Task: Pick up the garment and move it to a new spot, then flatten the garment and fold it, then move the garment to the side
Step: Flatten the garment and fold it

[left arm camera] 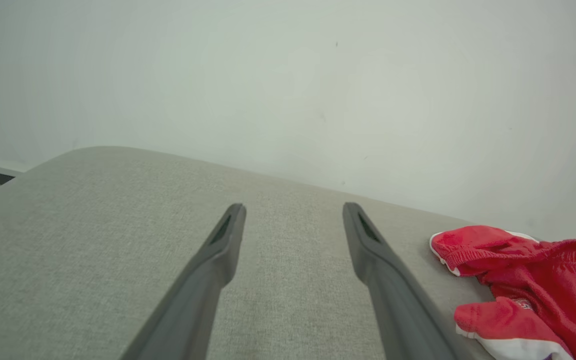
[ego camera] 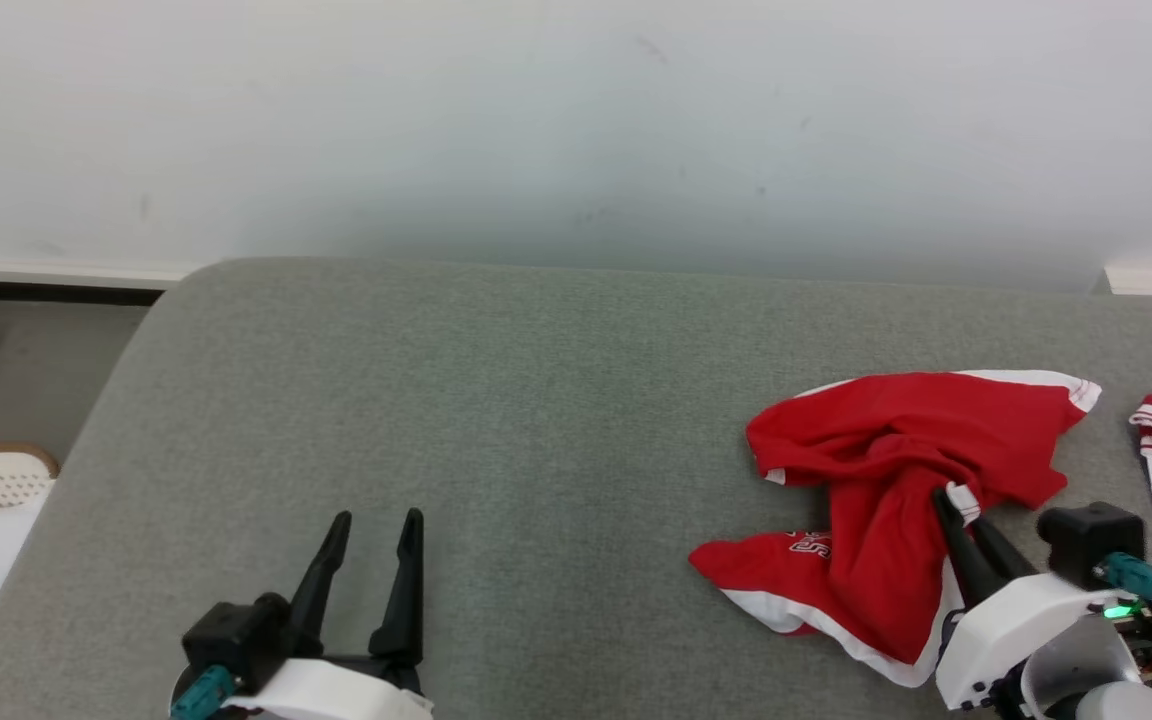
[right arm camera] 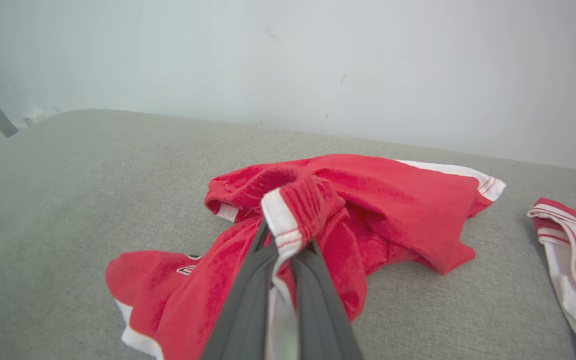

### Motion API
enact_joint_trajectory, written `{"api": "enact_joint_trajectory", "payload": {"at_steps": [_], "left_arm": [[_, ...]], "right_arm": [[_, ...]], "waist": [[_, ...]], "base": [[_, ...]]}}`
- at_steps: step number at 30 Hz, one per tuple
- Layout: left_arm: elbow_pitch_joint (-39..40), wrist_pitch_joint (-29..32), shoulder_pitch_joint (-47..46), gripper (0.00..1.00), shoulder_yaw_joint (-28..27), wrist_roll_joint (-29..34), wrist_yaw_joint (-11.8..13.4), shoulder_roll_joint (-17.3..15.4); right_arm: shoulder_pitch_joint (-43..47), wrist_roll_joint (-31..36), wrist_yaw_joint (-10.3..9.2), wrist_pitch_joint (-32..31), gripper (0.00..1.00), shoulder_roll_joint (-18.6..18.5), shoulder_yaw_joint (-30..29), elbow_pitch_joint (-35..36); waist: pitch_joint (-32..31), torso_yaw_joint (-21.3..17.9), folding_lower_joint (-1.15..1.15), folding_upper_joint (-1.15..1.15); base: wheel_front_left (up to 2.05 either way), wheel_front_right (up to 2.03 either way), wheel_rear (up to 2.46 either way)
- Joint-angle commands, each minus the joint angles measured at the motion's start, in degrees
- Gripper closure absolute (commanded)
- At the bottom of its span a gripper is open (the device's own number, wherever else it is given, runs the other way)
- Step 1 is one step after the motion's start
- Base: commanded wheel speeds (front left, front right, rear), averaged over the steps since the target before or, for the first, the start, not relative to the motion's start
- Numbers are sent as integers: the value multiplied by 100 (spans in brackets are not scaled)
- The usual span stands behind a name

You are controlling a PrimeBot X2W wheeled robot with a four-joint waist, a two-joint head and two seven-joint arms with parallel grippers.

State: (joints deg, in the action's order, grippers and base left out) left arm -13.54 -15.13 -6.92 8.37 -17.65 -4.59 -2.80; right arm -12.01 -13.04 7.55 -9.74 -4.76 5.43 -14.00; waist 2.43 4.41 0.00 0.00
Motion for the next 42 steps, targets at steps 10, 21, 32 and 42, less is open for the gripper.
{"api": "enact_joint_trajectory", "payload": {"at_steps": [10, 21, 32, 42], "left_arm": [[24, 2, -114, 0, -68, 200, -79, -21], [-74, 2, -208, 0, -112, 378, -180, -23], [-137, 2, -76, 0, -50, 264, -188, -22], [-72, 2, -47, 0, 72, 189, -173, -21]], "right_arm": [[456, -2115, -13, 563, 100, 188, -1126, 187], [506, -2125, -13, 919, 0, 151, -1126, -863], [510, -1232, -13, 1541, 0, -27, -1410, -605], [696, -642, -14, 1705, 0, -38, -770, 6]], "waist": [[276, -699, 0, 0], [347, -984, 0, 0], [47, -917, 0, 0], [-51, -795, 0, 0]], "base": [[0, 0, 0], [0, 0, 0], [0, 0, 0], [0, 0, 0]]}}
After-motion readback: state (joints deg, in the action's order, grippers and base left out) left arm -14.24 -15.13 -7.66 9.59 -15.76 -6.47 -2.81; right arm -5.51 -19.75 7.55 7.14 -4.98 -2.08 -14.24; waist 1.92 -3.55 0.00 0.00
